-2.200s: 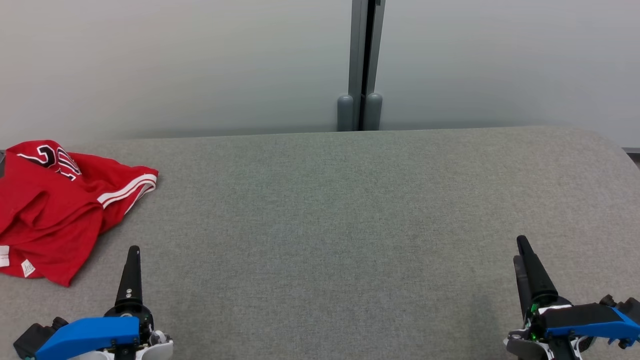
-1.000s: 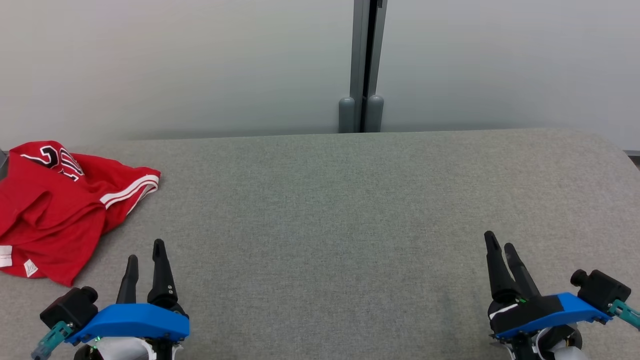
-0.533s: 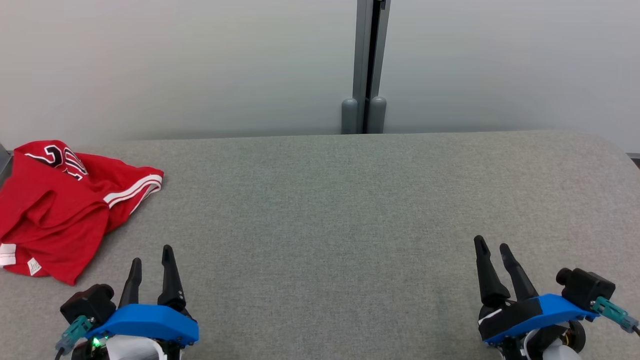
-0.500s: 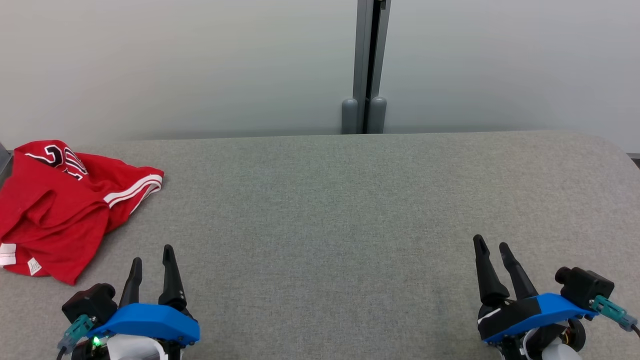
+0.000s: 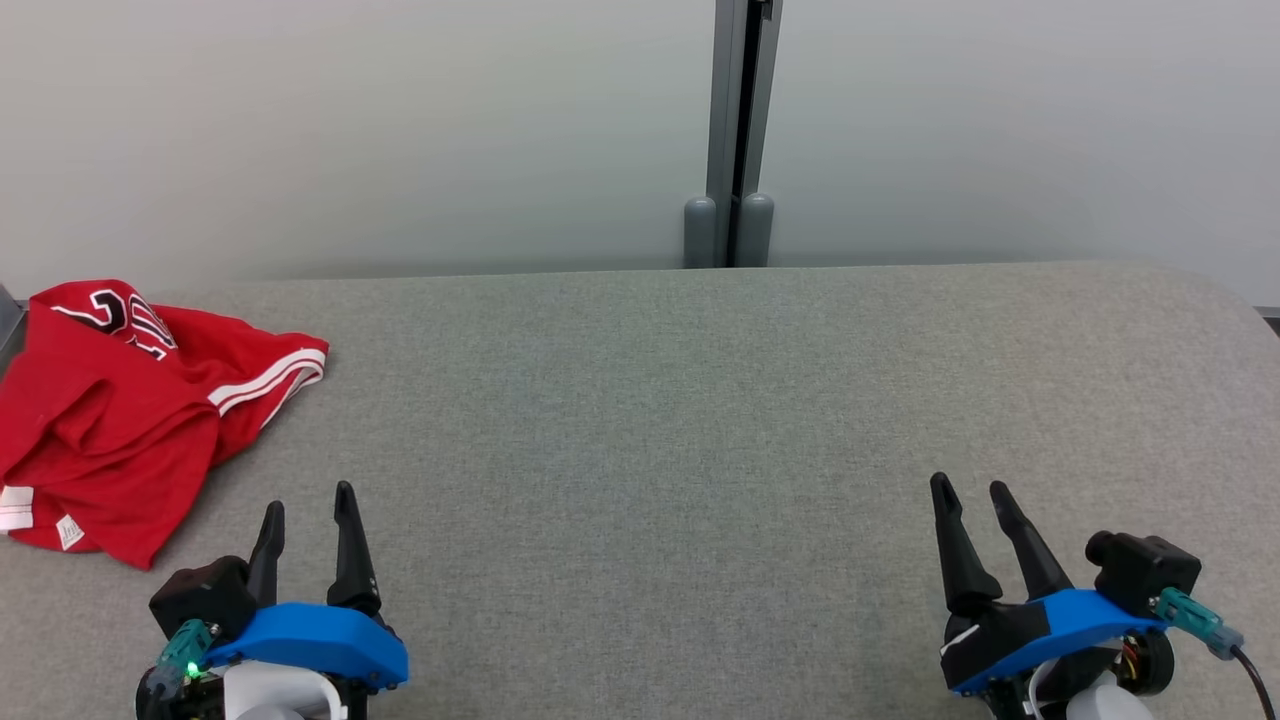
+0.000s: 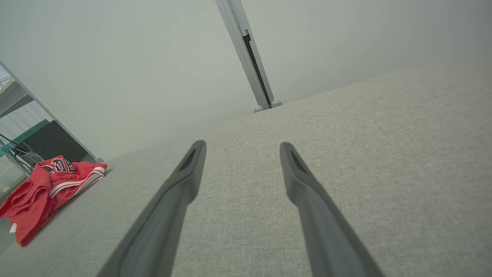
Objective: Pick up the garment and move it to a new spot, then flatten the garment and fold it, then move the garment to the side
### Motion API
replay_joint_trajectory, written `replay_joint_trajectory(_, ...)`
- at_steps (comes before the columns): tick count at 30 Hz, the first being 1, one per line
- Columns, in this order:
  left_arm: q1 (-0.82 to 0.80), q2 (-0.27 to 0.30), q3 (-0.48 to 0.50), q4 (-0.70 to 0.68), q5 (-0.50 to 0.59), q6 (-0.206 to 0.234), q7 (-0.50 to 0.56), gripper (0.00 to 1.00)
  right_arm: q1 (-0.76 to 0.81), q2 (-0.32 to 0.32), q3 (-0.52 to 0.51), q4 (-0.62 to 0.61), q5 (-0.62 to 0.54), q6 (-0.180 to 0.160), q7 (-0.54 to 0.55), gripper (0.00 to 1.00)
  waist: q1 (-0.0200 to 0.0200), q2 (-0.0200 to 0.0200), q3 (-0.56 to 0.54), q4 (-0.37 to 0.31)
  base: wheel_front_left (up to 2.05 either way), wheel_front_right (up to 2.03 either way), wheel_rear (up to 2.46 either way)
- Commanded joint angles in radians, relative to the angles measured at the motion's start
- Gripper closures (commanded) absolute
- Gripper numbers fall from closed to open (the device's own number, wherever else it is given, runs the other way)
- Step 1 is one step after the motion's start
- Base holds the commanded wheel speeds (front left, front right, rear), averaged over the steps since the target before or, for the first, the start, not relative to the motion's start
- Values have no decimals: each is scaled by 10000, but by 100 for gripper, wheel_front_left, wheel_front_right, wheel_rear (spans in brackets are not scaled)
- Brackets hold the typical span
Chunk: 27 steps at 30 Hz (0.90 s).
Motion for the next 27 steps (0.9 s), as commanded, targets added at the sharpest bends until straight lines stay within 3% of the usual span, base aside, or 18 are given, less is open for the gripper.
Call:
replay_joint_trajectory(1,-229,88,-37,-8,264,35,-96,0,-247,-84,35,-11,-303,47,-101,0,0,-1,-2,9,0,0,0)
replay_joint_trajectory(27,-153,203,-345,136,2085,407,-407,0,-437,-107,164,677,-2590,46,-628,0,0,-1,-138,117,0,0,0)
